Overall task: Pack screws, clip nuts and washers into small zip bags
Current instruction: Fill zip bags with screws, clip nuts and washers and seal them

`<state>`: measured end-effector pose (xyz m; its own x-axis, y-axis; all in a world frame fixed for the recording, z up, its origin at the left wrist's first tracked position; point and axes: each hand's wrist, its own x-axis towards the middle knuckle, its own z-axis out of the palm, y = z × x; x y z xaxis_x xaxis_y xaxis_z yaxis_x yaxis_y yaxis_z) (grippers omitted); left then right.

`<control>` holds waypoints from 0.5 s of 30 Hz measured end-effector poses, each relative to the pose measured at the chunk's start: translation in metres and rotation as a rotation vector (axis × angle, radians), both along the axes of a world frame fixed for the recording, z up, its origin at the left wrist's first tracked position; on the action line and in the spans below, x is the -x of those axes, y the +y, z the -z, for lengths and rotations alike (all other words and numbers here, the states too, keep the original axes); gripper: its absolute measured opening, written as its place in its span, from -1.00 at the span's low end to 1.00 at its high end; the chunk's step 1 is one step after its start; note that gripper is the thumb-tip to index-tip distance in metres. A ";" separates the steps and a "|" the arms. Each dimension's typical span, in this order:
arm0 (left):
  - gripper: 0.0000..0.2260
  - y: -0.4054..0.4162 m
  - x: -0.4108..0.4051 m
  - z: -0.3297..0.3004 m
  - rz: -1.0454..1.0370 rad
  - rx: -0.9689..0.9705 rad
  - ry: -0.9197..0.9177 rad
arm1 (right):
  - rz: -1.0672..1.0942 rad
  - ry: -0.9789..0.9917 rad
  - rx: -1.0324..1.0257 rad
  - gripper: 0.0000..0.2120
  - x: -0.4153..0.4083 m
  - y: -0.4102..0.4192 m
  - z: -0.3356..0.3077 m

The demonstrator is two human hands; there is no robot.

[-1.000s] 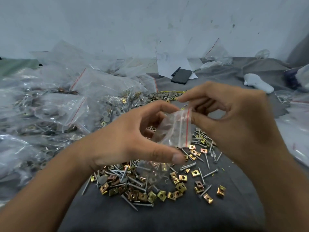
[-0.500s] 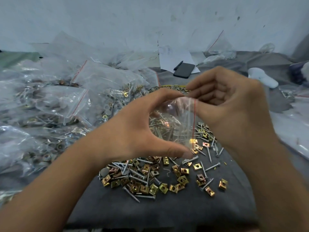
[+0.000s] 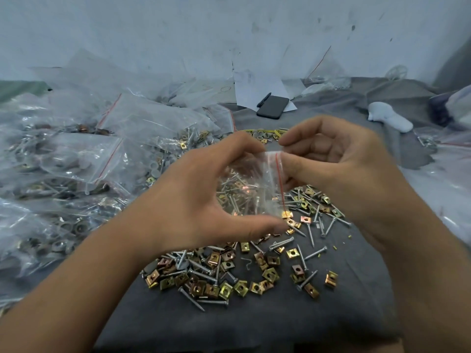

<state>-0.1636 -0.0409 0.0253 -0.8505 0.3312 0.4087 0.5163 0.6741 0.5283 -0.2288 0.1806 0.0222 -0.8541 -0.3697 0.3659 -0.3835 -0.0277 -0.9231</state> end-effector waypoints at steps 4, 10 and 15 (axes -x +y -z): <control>-0.38 -0.004 0.001 0.003 0.005 0.057 -0.036 | -0.048 0.057 0.007 -0.75 0.001 0.008 0.001; -0.38 -0.006 0.003 0.006 -0.021 0.071 -0.082 | 0.124 0.224 -0.249 -0.92 0.012 0.022 0.005; -0.46 -0.017 0.007 0.003 -0.139 -0.195 -0.026 | 0.103 0.118 -1.068 -0.79 0.020 0.026 0.023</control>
